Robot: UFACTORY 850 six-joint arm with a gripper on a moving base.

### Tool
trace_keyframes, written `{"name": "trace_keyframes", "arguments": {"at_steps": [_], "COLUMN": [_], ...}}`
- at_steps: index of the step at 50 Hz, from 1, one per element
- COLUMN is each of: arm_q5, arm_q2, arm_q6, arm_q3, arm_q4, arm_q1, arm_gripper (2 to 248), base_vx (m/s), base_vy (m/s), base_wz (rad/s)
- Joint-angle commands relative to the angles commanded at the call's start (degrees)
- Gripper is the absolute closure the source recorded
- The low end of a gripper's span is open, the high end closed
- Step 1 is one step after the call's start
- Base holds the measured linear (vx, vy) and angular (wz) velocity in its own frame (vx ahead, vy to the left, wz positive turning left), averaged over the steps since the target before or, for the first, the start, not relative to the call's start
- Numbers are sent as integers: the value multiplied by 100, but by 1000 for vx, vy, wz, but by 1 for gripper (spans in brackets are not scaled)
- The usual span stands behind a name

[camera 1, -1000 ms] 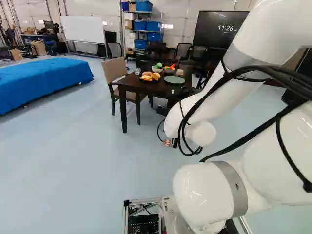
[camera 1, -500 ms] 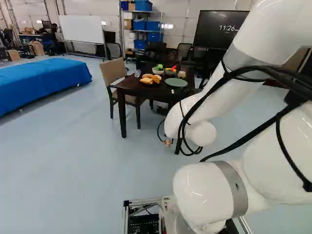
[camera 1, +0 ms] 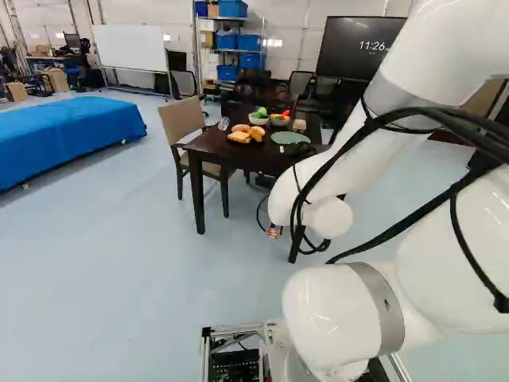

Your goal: Move the croissant to the empty plate

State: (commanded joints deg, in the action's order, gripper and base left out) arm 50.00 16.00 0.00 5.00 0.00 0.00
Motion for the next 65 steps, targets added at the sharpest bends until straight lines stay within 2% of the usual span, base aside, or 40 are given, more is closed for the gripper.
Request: {"name": "trace_keyframes", "arguments": {"at_steps": [65], "arm_q5": [0], "arm_q2": [0], "arm_q6": [0], "arm_q3": [0], "arm_q4": [0], "arm_q1": [0], "arm_gripper": [3], "base_vx": [141], "base_vy": [2], "base_wz": [-12]}}
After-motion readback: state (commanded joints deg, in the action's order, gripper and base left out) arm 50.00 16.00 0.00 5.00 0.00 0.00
